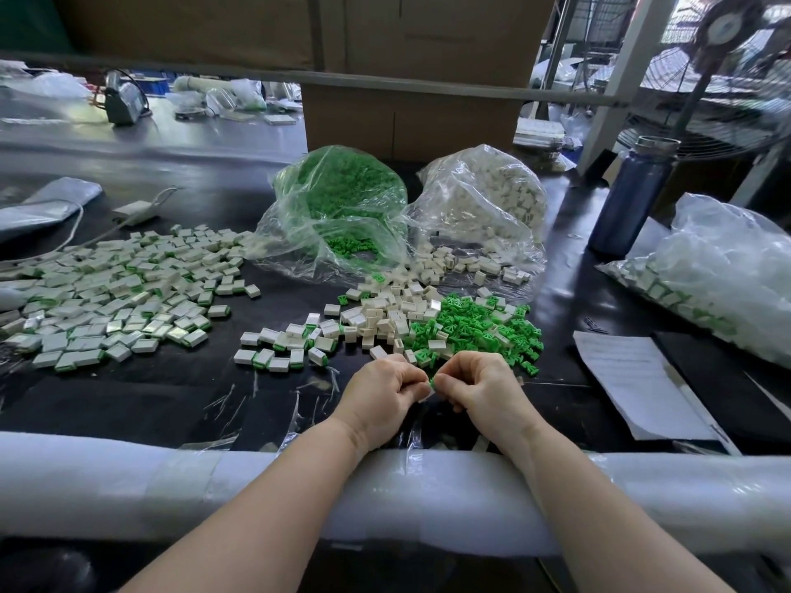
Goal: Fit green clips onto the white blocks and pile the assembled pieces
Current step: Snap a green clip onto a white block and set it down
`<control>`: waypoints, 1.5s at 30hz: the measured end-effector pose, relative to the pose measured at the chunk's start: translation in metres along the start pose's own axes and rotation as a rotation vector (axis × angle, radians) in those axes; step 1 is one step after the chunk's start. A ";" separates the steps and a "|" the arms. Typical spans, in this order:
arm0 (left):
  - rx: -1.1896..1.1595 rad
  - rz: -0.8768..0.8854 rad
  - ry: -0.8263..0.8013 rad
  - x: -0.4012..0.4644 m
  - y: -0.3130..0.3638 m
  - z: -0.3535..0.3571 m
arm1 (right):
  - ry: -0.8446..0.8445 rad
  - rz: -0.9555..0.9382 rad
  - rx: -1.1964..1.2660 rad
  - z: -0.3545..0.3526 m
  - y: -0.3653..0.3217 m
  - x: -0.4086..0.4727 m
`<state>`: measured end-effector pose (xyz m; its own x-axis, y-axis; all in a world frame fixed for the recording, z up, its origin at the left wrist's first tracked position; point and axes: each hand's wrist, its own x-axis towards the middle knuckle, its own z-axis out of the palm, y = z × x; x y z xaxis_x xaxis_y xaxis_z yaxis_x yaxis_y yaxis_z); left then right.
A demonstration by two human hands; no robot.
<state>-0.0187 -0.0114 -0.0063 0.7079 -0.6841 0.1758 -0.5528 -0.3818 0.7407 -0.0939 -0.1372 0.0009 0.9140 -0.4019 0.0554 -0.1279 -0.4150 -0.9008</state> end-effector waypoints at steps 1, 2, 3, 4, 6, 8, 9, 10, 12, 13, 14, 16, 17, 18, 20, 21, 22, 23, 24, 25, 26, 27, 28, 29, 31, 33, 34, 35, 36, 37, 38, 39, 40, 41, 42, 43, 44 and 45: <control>0.010 0.008 0.000 0.000 0.000 0.001 | -0.011 -0.007 -0.012 0.000 0.000 0.000; 0.022 0.018 0.000 -0.001 0.000 0.001 | -0.022 -0.016 -0.024 0.000 0.001 -0.001; 0.030 0.025 0.002 -0.001 0.000 0.001 | -0.030 -0.023 -0.032 0.000 0.001 -0.001; 0.027 0.028 0.007 -0.001 0.000 0.001 | -0.032 -0.027 -0.032 0.000 0.001 -0.001; -0.026 0.014 0.025 0.000 -0.001 0.001 | -0.016 -0.027 0.017 0.000 0.000 -0.001; -0.158 -0.023 0.051 0.000 0.000 0.000 | 0.031 -0.009 0.159 0.000 -0.001 0.000; -0.215 -0.040 0.061 0.000 0.001 -0.001 | 0.054 -0.002 0.224 0.000 -0.001 0.000; -0.247 -0.054 0.070 0.000 0.001 -0.001 | 0.070 -0.001 0.264 0.000 -0.001 0.000; -0.282 -0.079 0.083 0.001 0.001 -0.001 | 0.082 -0.011 0.278 0.000 -0.002 0.000; -0.306 -0.093 0.087 0.001 0.001 -0.001 | 0.080 -0.018 0.276 0.000 -0.003 0.000; -0.334 -0.104 0.087 0.001 0.002 -0.002 | 0.076 -0.022 0.277 -0.001 -0.003 -0.001; -0.370 -0.114 0.079 0.000 0.003 -0.002 | 0.062 -0.031 0.284 -0.001 -0.003 -0.002; -0.372 -0.113 0.074 0.000 0.003 -0.002 | 0.053 -0.037 0.289 -0.001 -0.003 -0.002; -0.368 -0.109 0.068 0.000 0.004 -0.002 | 0.043 -0.043 0.296 -0.001 -0.003 -0.003; -0.340 -0.101 0.064 0.000 0.004 -0.003 | 0.018 -0.057 0.308 0.000 -0.003 -0.003; -0.329 -0.097 0.065 -0.001 0.004 -0.003 | 0.006 -0.061 0.311 -0.001 -0.003 -0.003; -0.327 -0.094 0.066 -0.001 0.004 -0.003 | -0.003 -0.060 0.319 -0.001 -0.003 -0.003; -0.330 -0.090 0.069 -0.001 0.005 -0.003 | -0.006 -0.055 0.336 -0.001 -0.003 -0.003; -0.336 -0.085 0.073 -0.001 0.005 -0.004 | -0.001 -0.048 0.358 -0.001 -0.002 -0.002; -0.340 -0.079 0.075 -0.001 0.006 -0.004 | 0.007 -0.041 0.378 -0.001 -0.002 -0.002; -0.343 -0.069 0.075 -0.001 0.006 -0.004 | 0.010 -0.034 0.386 -0.001 -0.001 -0.001; -0.345 -0.058 0.073 -0.001 0.007 -0.005 | -0.001 -0.028 0.375 -0.001 -0.001 -0.001; -0.349 -0.048 0.067 -0.001 0.007 -0.005 | -0.027 -0.024 0.349 0.000 0.000 0.000; -0.357 -0.041 0.057 -0.001 0.008 -0.005 | -0.065 -0.026 0.315 0.001 0.000 0.000; -0.382 -0.033 0.034 -0.002 0.009 -0.005 | -0.138 -0.038 0.260 0.001 -0.001 0.001; -0.393 -0.023 0.009 -0.002 0.010 -0.006 | -0.183 -0.044 0.244 0.000 -0.001 0.001; -0.383 -0.017 -0.004 -0.003 0.010 -0.006 | -0.197 -0.045 0.260 -0.001 0.000 0.001; -0.367 -0.012 -0.014 -0.003 0.010 -0.006 | -0.205 -0.045 0.288 -0.001 0.000 0.001; -0.350 -0.009 -0.020 -0.003 0.010 -0.006 | -0.208 -0.045 0.321 -0.001 0.001 0.001; -0.336 -0.007 -0.023 -0.003 0.010 -0.006 | -0.208 -0.044 0.347 -0.001 0.001 0.001; -0.325 -0.006 -0.026 -0.003 0.010 -0.006 | -0.207 -0.046 0.362 0.000 0.001 0.001; -0.319 -0.003 -0.029 -0.003 0.010 -0.006 | -0.205 -0.050 0.365 0.000 0.001 0.001; -0.317 -0.001 -0.034 -0.003 0.010 -0.006 | -0.204 -0.054 0.360 0.000 0.001 0.001; -0.318 0.002 -0.039 -0.003 0.010 -0.005 | -0.202 -0.057 0.354 -0.001 0.001 0.001; -0.318 0.005 -0.045 -0.003 0.010 -0.005 | -0.200 -0.057 0.352 -0.001 0.002 0.001; -0.317 0.009 -0.051 -0.003 0.010 -0.005 | -0.199 -0.055 0.358 -0.001 0.002 0.001; -0.315 0.013 -0.057 -0.003 0.010 -0.005 | -0.195 -0.052 0.366 -0.001 0.002 0.001; -0.314 0.017 -0.063 -0.003 0.009 -0.004 | -0.190 -0.050 0.369 -0.001 0.002 0.001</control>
<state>-0.0243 -0.0104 0.0029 0.6656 -0.7297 0.1566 -0.3948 -0.1662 0.9036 -0.0940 -0.1396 -0.0004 0.9747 -0.2168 0.0537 0.0334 -0.0962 -0.9948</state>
